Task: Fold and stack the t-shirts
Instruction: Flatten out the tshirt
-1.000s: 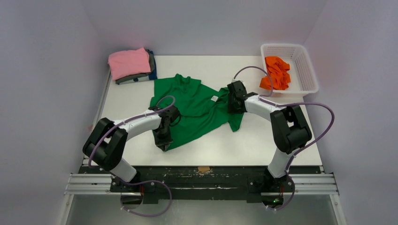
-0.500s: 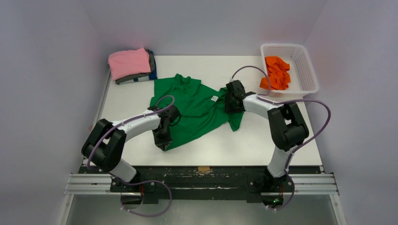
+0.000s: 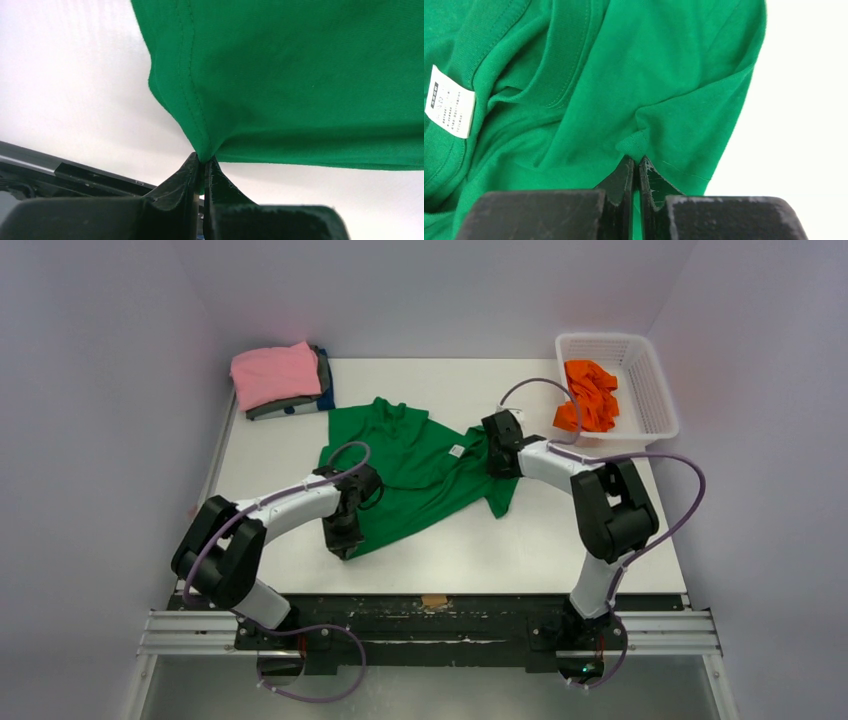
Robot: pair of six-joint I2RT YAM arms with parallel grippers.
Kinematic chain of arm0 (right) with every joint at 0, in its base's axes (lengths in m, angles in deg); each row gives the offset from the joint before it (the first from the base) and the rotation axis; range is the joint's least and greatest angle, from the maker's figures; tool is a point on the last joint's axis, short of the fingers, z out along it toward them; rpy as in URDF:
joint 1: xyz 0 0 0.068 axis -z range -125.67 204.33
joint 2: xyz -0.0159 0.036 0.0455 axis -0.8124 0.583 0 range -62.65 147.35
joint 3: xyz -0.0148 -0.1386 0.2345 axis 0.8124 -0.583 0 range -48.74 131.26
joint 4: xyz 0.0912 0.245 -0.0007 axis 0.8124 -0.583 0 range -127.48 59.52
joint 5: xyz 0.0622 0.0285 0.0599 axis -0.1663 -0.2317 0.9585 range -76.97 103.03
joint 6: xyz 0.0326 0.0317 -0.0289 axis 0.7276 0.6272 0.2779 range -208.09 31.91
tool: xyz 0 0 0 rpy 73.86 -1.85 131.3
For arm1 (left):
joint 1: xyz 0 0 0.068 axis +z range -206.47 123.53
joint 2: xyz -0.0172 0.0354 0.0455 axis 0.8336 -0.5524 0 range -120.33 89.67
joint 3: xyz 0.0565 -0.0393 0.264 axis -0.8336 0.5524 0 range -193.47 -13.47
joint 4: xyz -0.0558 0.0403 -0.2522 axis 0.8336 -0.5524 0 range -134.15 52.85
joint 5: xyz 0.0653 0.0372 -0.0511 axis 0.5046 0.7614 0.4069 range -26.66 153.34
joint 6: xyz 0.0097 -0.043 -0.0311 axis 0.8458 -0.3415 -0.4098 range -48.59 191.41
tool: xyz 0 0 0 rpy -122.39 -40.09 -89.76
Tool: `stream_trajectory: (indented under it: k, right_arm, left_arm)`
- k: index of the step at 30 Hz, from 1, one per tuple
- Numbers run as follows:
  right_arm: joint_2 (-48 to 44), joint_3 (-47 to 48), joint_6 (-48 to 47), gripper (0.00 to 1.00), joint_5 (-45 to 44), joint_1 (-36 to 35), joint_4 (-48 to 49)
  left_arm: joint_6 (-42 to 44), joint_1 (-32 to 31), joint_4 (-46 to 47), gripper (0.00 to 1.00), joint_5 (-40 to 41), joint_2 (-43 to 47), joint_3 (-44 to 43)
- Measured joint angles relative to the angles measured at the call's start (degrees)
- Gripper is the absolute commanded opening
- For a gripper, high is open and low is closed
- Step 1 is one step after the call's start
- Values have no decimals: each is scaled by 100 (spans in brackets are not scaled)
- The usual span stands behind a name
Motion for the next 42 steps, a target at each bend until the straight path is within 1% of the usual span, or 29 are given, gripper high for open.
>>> stream_trajectory:
  k: [5, 9, 11, 14, 16, 19, 24, 29, 34, 39, 42]
  right_arm:
    - [-490, -208, -7, 0, -146, 37, -61]
    - [-1121, -245, -35, 0, -234, 205, -256]
    - [-1434, -245, -42, 0, -195, 415, -363]
    - [-1934, -251, -68, 0, -48, 772, -505]
    - [-2409, -243, -96, 0, -9, 933, -557]
    - [-3141, -85, -133, 0, -2, 931, -562]
    - [-4238, 715, -284, 0, -96, 881, -289]
    - [-4900, 1731, -664, 0, -173, 885, 125]
    - [-5051, 3023, -1032, 0, -31, 885, 304]
    - [-4994, 4295, -1268, 0, 393, 879, 267]
    - [-5014, 4752, -1342, 0, 682, 879, 273]
  left_arm:
    - [-114, 83, -256, 0, 238, 310, -76]
    - [-144, 205, -485, 0, 487, 962, -251]
    - [-144, 367, -621, 0, 616, 1357, -417]
    - [-83, 586, -837, 0, 852, 1908, -883]
    - [59, 638, -890, 0, 1012, 2234, -1412]
    - [372, 636, -776, 0, 1123, 2625, -2317]
    - [1139, 636, -227, 0, 1128, 3233, -3633]
    - [1882, 636, 205, 0, 1056, 3477, -4979]
    - [2409, 636, 476, 0, 802, 3685, -5928]
    - [2756, 636, 568, 0, 413, 3882, -6544]
    - [2863, 636, 573, 0, 197, 3967, -6804]
